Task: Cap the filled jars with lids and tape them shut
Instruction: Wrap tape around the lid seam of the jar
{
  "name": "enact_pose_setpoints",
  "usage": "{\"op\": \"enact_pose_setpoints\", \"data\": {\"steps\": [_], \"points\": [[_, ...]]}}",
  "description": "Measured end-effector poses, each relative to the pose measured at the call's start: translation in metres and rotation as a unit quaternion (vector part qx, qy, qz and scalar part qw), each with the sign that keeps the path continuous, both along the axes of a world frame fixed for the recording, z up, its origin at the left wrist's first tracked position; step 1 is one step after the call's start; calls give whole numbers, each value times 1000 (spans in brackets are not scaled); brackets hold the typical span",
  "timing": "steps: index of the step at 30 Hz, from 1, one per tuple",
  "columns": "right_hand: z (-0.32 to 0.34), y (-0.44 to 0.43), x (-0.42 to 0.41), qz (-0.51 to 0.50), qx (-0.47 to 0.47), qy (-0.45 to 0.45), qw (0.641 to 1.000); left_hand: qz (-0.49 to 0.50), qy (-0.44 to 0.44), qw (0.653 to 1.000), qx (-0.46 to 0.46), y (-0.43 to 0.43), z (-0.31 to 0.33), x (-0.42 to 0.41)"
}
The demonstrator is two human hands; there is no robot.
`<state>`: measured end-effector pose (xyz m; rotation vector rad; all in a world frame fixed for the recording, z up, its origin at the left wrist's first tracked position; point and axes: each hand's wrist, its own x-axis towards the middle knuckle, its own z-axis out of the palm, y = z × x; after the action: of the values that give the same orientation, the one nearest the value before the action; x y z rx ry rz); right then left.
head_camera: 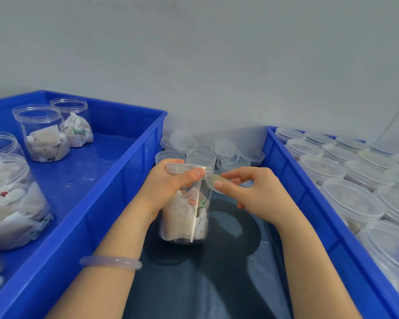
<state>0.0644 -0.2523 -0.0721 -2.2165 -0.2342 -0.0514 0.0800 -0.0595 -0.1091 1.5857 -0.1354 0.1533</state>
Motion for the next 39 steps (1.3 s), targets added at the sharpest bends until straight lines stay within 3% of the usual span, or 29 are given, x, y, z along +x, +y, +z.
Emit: {"op": "enact_pose_setpoints", "data": {"steps": [5, 25, 39], "points": [[-6, 5, 5, -39, -9, -24, 999, -11, 23, 1000, -16, 1, 1, -2], [-8, 8, 5, -9, -29, 18, 999, -14, 33, 999, -19, 11, -3, 1], [-9, 13, 6, -42, -44, -32, 998, -39, 30, 998, -32, 15, -7, 0]]}}
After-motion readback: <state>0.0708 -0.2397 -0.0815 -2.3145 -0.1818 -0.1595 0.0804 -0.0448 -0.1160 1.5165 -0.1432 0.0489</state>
